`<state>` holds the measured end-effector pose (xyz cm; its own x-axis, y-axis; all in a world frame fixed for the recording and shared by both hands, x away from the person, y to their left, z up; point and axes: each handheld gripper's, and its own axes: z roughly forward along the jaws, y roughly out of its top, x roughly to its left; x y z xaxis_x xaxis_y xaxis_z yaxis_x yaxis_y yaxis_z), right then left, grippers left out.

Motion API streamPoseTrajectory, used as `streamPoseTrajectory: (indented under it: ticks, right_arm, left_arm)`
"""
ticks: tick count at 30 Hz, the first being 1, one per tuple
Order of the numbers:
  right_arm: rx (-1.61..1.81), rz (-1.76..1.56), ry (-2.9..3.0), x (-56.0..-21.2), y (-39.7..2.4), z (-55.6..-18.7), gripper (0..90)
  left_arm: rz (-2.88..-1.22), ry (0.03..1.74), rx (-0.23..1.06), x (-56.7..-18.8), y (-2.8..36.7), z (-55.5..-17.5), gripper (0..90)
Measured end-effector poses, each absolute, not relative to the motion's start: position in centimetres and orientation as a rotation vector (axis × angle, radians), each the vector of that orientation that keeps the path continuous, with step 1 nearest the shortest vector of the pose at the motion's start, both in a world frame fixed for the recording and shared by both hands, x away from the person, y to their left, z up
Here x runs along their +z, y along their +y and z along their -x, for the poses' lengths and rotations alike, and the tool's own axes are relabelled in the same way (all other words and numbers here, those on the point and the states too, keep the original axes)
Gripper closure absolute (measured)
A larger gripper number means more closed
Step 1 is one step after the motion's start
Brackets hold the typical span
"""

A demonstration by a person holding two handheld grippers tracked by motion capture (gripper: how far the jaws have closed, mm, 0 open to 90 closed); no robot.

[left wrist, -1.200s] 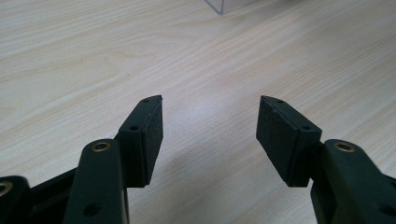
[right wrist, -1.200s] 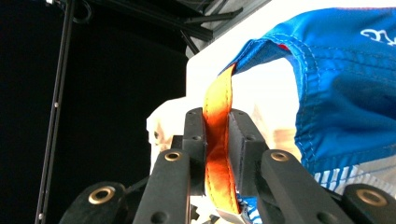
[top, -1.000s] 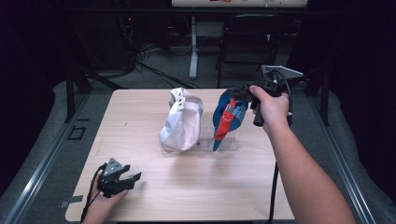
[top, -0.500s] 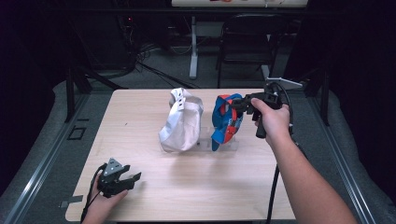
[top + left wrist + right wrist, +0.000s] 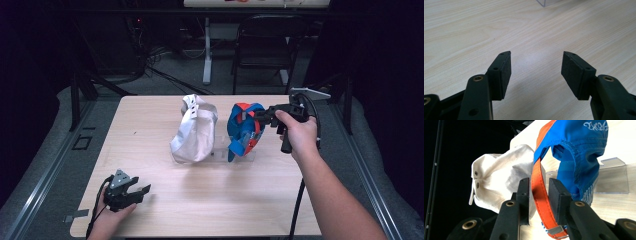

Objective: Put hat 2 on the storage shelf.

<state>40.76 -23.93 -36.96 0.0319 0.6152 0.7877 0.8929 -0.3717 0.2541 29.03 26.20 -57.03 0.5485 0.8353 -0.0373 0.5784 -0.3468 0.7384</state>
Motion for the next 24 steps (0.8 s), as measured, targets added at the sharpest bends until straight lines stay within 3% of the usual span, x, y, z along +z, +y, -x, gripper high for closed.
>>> streamPoseTrajectory:
  ticks: [16,24]
  right_arm:
    - [-1.267,2.01,-1.532,-37.03,-24.63,-40.42,70.7]
    - [-1.285,1.975,-1.6,-36.66,-24.6,-39.96,60.6]
  left_arm:
    - [-2.063,1.141,0.454,-57.06,26.31,-29.03,41.6]
    - [-2.049,1.155,0.453,-57.28,26.6,-29.1,41.7]
